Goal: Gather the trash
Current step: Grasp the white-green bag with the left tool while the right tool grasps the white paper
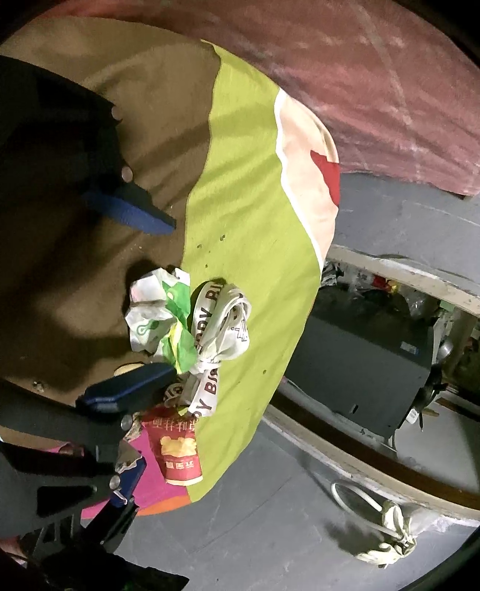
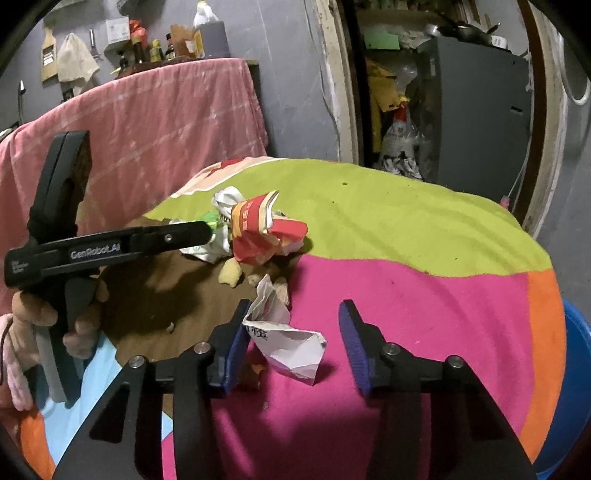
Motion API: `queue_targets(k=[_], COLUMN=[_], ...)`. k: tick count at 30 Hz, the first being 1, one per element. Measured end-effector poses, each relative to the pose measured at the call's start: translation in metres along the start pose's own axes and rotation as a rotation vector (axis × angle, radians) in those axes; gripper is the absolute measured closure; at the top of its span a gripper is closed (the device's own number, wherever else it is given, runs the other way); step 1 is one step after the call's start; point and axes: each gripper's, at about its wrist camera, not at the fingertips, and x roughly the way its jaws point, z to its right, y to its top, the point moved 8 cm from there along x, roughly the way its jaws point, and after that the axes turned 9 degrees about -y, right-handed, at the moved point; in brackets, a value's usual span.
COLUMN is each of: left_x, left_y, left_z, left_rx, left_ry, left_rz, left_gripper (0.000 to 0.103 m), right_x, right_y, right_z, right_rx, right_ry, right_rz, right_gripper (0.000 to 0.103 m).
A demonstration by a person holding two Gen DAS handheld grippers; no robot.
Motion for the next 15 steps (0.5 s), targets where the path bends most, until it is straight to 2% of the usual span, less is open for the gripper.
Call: queue_targets(k=[2,4,5,7,15], left_x=[0.002,0.004,0.004,0.003,-0.007], left_y=[0.001,0.001,0.001,-0.001,-0.006], left_z=[0.002,0.002,0.002,0.004,0.007], left_rx=[0.002,0.004,0.004,0.004,-0.011], left_ry=[-0.001,-0.003,-0.002,-0.003,0.015], left_rz=[-0.004,-0.009,-0.010,-0.008,0.007], left_gripper=[0.044,0.049,0.050,0.061,0.082], right_x=[0.000,0.000,0.000,-0.001,-0.014], right_y=[-0.001,-0.002,-0.002,-0.002,-0.006], right_z=[0.000,-0.001,-0.002,-0.004,-0.006], right_rx=[0.001,-0.003,-0.005,-0.010,-0.001], right_ry=[0.005,0.008,0.011,0.013,0.029], right_rz=[-0.003,-0.005,-0.004,0.006,0.061], right_gripper=[0.064,0.073,0.073,0.074,0.075])
